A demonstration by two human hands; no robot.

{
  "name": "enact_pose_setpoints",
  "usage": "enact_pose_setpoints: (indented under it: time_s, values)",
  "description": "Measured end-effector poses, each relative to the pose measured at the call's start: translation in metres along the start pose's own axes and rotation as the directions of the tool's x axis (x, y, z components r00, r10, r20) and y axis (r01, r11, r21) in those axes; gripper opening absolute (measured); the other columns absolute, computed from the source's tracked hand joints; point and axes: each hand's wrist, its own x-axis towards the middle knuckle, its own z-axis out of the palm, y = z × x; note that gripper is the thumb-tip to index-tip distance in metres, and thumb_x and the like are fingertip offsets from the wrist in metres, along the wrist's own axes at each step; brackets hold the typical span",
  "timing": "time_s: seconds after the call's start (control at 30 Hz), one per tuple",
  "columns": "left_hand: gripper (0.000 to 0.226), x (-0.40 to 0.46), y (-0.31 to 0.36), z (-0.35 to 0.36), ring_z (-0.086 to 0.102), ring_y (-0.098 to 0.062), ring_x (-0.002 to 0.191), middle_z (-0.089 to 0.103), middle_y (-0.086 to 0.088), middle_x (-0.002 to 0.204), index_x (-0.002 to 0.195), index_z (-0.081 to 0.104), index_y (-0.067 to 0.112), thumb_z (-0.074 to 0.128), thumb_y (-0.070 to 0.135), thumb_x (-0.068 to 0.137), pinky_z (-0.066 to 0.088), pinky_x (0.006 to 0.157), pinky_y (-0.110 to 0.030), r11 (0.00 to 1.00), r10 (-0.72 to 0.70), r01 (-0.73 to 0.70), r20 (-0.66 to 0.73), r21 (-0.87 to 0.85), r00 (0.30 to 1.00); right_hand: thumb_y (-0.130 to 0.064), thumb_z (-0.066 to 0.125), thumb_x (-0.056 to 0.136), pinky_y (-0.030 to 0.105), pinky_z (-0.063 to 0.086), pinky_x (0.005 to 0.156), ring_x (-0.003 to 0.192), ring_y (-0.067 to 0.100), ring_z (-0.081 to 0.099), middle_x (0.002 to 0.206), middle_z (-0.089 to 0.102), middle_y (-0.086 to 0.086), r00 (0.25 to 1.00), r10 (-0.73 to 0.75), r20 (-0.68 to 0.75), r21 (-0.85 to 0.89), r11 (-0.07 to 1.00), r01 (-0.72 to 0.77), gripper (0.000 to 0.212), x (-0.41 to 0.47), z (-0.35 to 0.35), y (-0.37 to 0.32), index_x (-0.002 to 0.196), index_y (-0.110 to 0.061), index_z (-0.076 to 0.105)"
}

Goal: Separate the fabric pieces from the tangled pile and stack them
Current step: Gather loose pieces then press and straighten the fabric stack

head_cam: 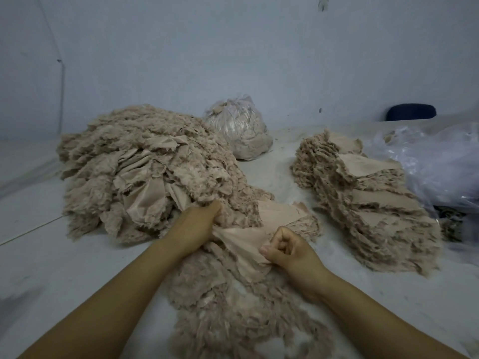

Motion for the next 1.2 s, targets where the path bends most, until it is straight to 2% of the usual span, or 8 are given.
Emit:
enact_pose_setpoints:
  time_s: [0.2, 0.4, 0.53, 0.7, 0.8, 0.9, 1.03, 1.2]
  values:
    - [0.022, -0.012, 0.042, 0.018, 0.055, -0.003, 0.108, 0.059, 0.001, 0.099, 0.083, 0.044, 0.014, 0.036, -0.002, 0.095, 0.038, 0.068, 0.002, 0.843, -0.112, 0.073, -0.042, -0.534, 0.993, -0.017, 0.074, 0.079, 0.034, 0.055, 0.079, 0.088, 0.024, 0.067, 0.098, 0.07, 0.015, 0.963, 0.266, 0.027, 0.297, 0.918, -0.262, 0.031, 0.009, 0.01, -0.001, 0.104, -0.005, 0.062]
    - [0.021, -0.016, 0.031, 0.026, 0.057, -0.019, 0.11, 0.061, -0.011, 0.107, 0.106, 0.053, 0.002, 0.033, 0.001, 0.099, 0.034, 0.067, -0.013, 0.838, -0.243, 0.184, -0.049, -0.514, 0.969, 0.003, 0.063, 0.087, 0.018, 0.044, 0.047, 0.053, 0.008, 0.053, 0.064, 0.063, 0.001, 0.898, 0.102, -0.428, 0.129, 0.99, -0.051, 0.016, 0.012, 0.001, -0.004, 0.077, -0.01, 0.063]
    - [0.019, -0.016, 0.033, 0.028, 0.056, -0.02, 0.096, 0.059, -0.009, 0.095, 0.083, 0.042, 0.009, 0.035, 0.009, 0.101, 0.035, 0.067, -0.015, 0.875, -0.138, 0.153, 0.066, -0.46, 0.988, -0.002, 0.063, 0.089, 0.014, 0.042, 0.049, 0.053, 0.003, 0.051, 0.059, 0.058, -0.009, 0.833, -0.026, -0.553, 0.085, 0.993, 0.087, 0.015, 0.015, -0.009, -0.002, 0.08, -0.014, 0.06]
    - [0.029, -0.007, 0.047, 0.008, 0.043, 0.003, 0.065, 0.044, 0.005, 0.07, 0.072, 0.036, 0.015, 0.039, 0.016, 0.101, 0.034, 0.062, -0.021, 0.819, -0.056, 0.059, 0.024, -0.571, 0.998, -0.05, 0.072, 0.075, 0.036, 0.052, 0.086, 0.093, 0.025, 0.07, 0.096, 0.074, 0.008, 0.951, 0.259, -0.169, 0.214, 0.951, -0.221, 0.049, 0.01, -0.014, -0.01, 0.096, -0.007, 0.071]
    - [0.033, -0.005, 0.06, 0.006, 0.042, 0.01, 0.058, 0.041, 0.006, 0.066, 0.069, 0.031, 0.018, 0.04, 0.014, 0.1, 0.033, 0.056, -0.009, 0.857, 0.015, 0.001, 0.028, -0.515, 0.999, -0.052, 0.08, 0.059, 0.027, 0.051, 0.061, 0.069, 0.021, 0.068, 0.082, 0.073, 0.009, 0.922, 0.377, 0.086, 0.055, 0.922, -0.382, 0.051, 0.003, -0.011, -0.015, 0.086, -0.008, 0.076]
    - [0.033, -0.003, 0.067, 0.005, 0.039, -0.002, 0.058, 0.038, 0.002, 0.064, 0.069, 0.031, 0.018, 0.04, 0.014, 0.1, 0.031, 0.056, -0.018, 0.855, -0.006, 0.002, -0.004, -0.519, 1.0, -0.028, 0.074, 0.079, 0.021, 0.036, 0.038, 0.043, 0.013, 0.049, 0.06, 0.061, 0.005, 0.939, 0.345, 0.012, 0.062, 0.937, -0.345, 0.019, 0.001, -0.005, -0.012, 0.071, -0.011, 0.067]
    - [0.027, -0.008, 0.063, 0.01, 0.041, -0.013, 0.067, 0.042, 0.001, 0.068, 0.073, 0.04, 0.012, 0.04, 0.015, 0.1, 0.031, 0.061, -0.026, 0.831, -0.078, 0.055, -0.018, -0.554, 0.997, -0.017, 0.06, 0.094, 0.02, 0.039, 0.051, 0.058, 0.012, 0.048, 0.067, 0.056, 0.002, 0.952, 0.166, -0.257, -0.012, 0.985, -0.175, 0.023, 0.008, -0.012, -0.01, 0.072, -0.014, 0.055]
    - [0.027, -0.008, 0.06, 0.016, 0.04, -0.016, 0.068, 0.044, -0.005, 0.071, 0.079, 0.043, 0.003, 0.04, 0.018, 0.1, 0.029, 0.061, -0.029, 0.794, -0.114, 0.089, -0.003, -0.602, 0.994, -0.023, 0.068, 0.087, 0.018, 0.047, 0.063, 0.07, 0.004, 0.06, 0.08, 0.068, -0.009, 0.988, 0.114, -0.103, -0.159, 0.979, -0.13, 0.008, 0.006, -0.015, -0.003, 0.087, -0.016, 0.065]
